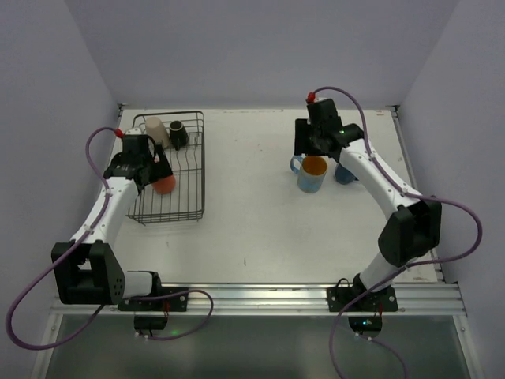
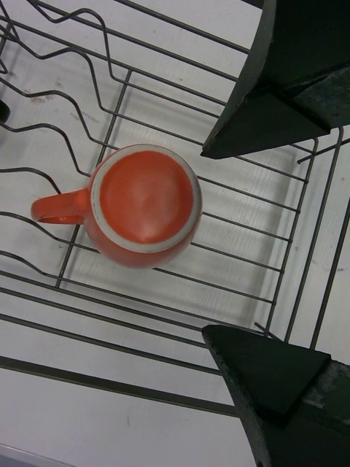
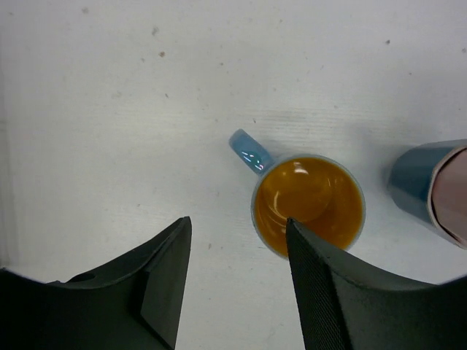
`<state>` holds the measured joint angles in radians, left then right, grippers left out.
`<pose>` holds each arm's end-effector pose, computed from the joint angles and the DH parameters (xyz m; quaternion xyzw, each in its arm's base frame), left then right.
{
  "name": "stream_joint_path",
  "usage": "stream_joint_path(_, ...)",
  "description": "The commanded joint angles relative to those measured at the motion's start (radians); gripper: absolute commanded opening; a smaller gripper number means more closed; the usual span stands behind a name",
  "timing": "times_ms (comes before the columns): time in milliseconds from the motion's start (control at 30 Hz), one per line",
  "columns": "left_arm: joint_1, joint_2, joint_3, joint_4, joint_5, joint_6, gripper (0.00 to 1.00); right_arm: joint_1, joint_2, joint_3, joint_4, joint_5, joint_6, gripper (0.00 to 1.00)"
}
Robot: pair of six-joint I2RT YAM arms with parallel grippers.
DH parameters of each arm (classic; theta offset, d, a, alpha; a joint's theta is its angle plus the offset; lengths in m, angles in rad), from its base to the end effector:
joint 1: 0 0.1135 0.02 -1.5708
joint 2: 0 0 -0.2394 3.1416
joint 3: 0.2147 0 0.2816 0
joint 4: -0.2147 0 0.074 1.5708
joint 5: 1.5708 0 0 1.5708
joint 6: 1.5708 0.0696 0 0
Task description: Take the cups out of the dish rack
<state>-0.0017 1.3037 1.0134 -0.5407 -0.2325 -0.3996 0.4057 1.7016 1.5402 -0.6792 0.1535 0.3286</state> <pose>0.3332 0.0155 0.2185 -0.2241 0.8995 0.0344 0.3734 0.3971 0.1590 0.2595 -0.0085 0.9317 0.0609 0.3580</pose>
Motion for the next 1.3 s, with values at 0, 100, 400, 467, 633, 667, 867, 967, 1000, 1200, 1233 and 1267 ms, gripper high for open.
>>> stream_joint_path(0, 0.002, 0.026, 0.051, 0.031, -0.002, 0.012, 1.00, 0.010, -0.158, -0.006, 0.004, -0.026, -0.013, 0.58)
stream_joint_path(100, 0.002, 0.061, 0.070, 0.035, -0.010, 0.013, 1.00, 0.030, -0.248, -0.029, 0.001, -0.022, -0.017, 0.59)
stream_joint_path(400, 0.002, 0.173, 0.113, 0.062, 0.073, 0.031, 0.98, 0.064, -0.382, -0.057, 0.003, -0.051, -0.042, 0.59)
stream_joint_path(467, 0.002, 0.196, 0.122, 0.067, 0.074, 0.030, 0.98, 0.062, -0.388, -0.063, 0.007, -0.057, -0.042, 0.59)
stream_joint_path(633, 0.002, 0.244, 0.145, 0.065, 0.067, 0.031, 0.97, 0.065, -0.408, -0.107, 0.038, -0.088, -0.037, 0.59)
stream_joint_path(667, 0.002, 0.247, 0.146, 0.064, 0.067, 0.033, 0.96, 0.064, -0.411, -0.112, 0.041, -0.092, -0.036, 0.59)
stream_joint_path(867, 0.002, 0.259, 0.146, 0.064, 0.056, 0.041, 0.68, 0.067, -0.424, -0.141, 0.056, -0.117, -0.028, 0.59)
stream_joint_path(967, 0.002, 0.264, 0.149, 0.064, 0.053, 0.041, 0.49, 0.079, -0.430, -0.147, 0.061, -0.121, -0.023, 0.59)
stream_joint_path(1000, 0.002, 0.266, 0.157, 0.064, 0.062, 0.044, 0.38, 0.081, -0.430, -0.147, 0.060, -0.120, -0.020, 0.59)
stream_joint_path(1200, 0.002, 0.201, 0.168, 0.047, 0.097, 0.031, 0.00, 0.117, -0.415, -0.155, 0.075, -0.219, 0.015, 0.59)
stream_joint_path(1233, 0.002, 0.157, 0.165, 0.047, 0.114, 0.028, 0.00, 0.122, -0.407, -0.160, 0.096, -0.253, 0.024, 0.59)
stream_joint_path(1267, 0.002, 0.131, 0.165, 0.048, 0.124, 0.022, 0.00, 0.122, -0.404, -0.166, 0.110, -0.335, 0.038, 0.59)
